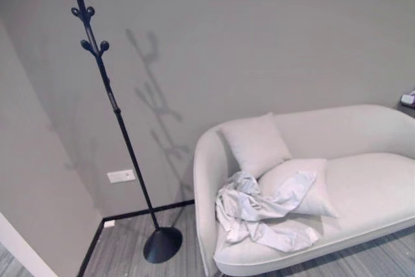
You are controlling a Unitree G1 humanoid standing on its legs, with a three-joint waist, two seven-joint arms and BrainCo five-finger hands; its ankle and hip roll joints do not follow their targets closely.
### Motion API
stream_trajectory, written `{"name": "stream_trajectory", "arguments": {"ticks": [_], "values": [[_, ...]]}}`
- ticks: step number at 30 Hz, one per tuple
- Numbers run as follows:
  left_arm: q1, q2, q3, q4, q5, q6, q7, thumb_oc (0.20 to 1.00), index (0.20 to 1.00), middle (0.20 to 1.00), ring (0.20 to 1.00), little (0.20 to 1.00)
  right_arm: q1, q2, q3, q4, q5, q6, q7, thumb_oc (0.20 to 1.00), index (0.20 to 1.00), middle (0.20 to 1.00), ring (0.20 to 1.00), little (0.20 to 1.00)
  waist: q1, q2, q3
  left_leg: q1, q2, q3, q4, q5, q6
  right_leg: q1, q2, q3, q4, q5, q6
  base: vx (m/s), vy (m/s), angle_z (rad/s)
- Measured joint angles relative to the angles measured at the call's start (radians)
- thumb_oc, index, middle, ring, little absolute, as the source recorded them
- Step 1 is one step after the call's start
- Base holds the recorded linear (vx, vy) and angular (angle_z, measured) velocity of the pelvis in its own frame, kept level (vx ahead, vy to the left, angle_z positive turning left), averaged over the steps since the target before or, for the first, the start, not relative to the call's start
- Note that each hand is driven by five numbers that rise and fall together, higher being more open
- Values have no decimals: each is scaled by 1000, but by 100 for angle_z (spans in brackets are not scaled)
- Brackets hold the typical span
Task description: Hang the clothes on the sofa on the clothes rack.
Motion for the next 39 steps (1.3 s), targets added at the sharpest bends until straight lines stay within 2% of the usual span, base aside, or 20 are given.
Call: {"name": "stream_trajectory", "arguments": {"ticks": [28, 30, 32, 33, 34, 35, 36, 38, 39], "values": [[-8, 2, -38, 8, 40, 0, 0, 1000, 1000, 1000, 1000, 1000, 4, -2, 0, 1, 0, 0, 1, 1000, 1000, 1000, 1000, 1000, -1, 6, -16, 1, 2, 2, 1, 0, 0, -1, 2, 2, 6, -2, 1, 0, 0, 0], [-13, 4, -54, 4, 51, 0, 1, 1000, 1000, 1000, 1000, 1000, -5, -3, 1, 4, 0, 1, 1, 1000, 1000, 1000, 1000, 1000, -1, 11, -11, -12, 3, 5, 19, 0, -7, -19, 4, 5, 33, -13, -4, -80, -44, -3], [-29, 18, -80, -10, 68, -2, 2, 1000, 1000, 1000, 1000, 1000, -20, -2, 11, 9, -1, 0, 3, 1000, 1000, 1000, 1000, 1000, 0, -1, -3, -70, 6, 4, 96, -13, -26, -62, -6, 12, 73, -27, -6, -108, -39, -5], [-37, 18, -79, -17, 70, -5, 3, 1000, 1000, 1000, 1000, 1000, -32, -4, 10, 9, -2, 1, 8, 1000, 1000, 1000, 1000, 1000, 5, 4, 12, -91, 12, 2, 121, -4, -37, -73, 3, 9, 79, -26, -11, -103, 3, 0], [-50, 29, -82, -22, 72, -8, 4, 1000, 1000, 1000, 1000, 1000, -43, -1, 15, 9, -2, 1, 13, 1000, 1000, 1000, 1000, 1000, 0, -15, 21, -129, 11, -4, 169, -3, -39, -98, -10, 17, 100, -30, -22, -33, 23, -3], [-70, 35, -95, -23, 72, -8, 9, 1000, 1000, 1000, 1000, 1000, -55, -3, 20, 9, -3, 0, 16, 1000, 1000, 1000, 1000, 1000, 5, -14, 46, -147, 15, -6, 197, 14, -57, -102, -14, 19, 103, -27, -38, -18, 43, 4], [-78, 40, -92, -28, 74, -8, 13, 1000, 1000, 1000, 1000, 1000, -61, -9, 24, 9, -10, 1, 20, 1000, 1000, 1000, 1000, 1000, 2, -34, 62, -174, 15, -10, 210, 34, -68, -115, -30, 6, 100, -15, -58, 41, 33, 15], [-95, 36, -98, -34, 74, -10, 20, 1000, 1000, 1000, 1000, 1000, -59, -20, 39, 17, -21, 10, 22, 1000, 1000, 1000, 1000, 1000, 0, -29, 67, -193, 47, -4, 199, 34, -55, -103, -38, -24, 70, 3, -67, 81, 71, 41], [-100, 35, -106, -40, 73, -19, 24, 1000, 1000, 1000, 1000, 1000, -56, -19, 39, 17, -21, 14, 22, 1000, 1000, 1000, 1000, 1000, 1, -31, 67, -194, 70, -36, 163, 37, -56, -105, -40, -27, 61, 3, -66, 166, 216, 36]]}}
